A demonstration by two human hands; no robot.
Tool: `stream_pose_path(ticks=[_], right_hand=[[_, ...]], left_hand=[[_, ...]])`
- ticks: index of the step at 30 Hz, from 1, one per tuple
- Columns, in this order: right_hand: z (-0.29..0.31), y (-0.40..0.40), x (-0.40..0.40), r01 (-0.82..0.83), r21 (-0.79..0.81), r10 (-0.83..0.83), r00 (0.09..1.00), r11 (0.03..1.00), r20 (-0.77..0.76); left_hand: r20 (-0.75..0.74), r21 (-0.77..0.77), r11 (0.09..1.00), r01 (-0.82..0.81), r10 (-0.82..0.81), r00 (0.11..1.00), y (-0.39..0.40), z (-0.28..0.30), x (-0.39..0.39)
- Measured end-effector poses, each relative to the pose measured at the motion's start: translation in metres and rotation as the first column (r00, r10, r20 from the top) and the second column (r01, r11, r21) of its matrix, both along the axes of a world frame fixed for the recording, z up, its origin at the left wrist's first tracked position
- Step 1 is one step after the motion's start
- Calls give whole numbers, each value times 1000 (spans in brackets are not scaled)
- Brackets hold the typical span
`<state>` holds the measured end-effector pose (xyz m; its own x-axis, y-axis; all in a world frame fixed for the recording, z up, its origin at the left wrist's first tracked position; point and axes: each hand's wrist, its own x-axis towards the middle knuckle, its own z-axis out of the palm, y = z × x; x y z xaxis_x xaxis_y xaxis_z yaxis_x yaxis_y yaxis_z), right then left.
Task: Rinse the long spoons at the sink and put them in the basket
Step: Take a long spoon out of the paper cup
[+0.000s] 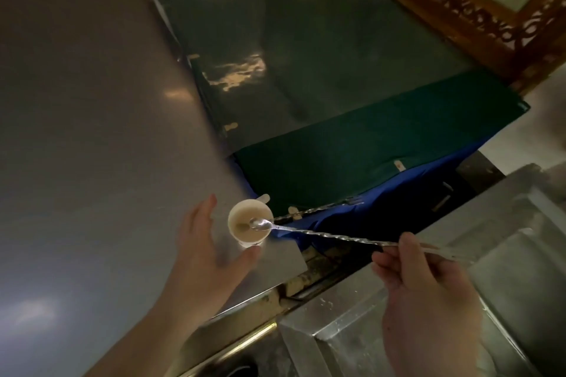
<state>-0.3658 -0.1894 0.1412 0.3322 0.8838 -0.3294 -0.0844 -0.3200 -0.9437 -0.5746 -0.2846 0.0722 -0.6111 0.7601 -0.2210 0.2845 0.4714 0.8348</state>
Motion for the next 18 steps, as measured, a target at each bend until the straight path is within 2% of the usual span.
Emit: stream_pose_path(ticks=[5, 8, 13, 18], right_hand=[[17, -6, 32, 128, 40, -121, 983, 991, -135], [29, -8, 60, 218, 54, -204, 959, 974, -198], [38, -15, 126, 353, 105, -335, 928, 929, -163], [30, -27, 214, 519, 30, -501, 837, 854, -222]], left_hand=[[-20, 127, 984, 123, -121, 992, -4, 48, 34], [120, 135, 966, 221, -237, 964, 3, 72, 66], [291, 268, 896, 353, -425, 857, 36, 89, 128], [343, 344, 818, 462, -567, 749, 74, 79, 212]])
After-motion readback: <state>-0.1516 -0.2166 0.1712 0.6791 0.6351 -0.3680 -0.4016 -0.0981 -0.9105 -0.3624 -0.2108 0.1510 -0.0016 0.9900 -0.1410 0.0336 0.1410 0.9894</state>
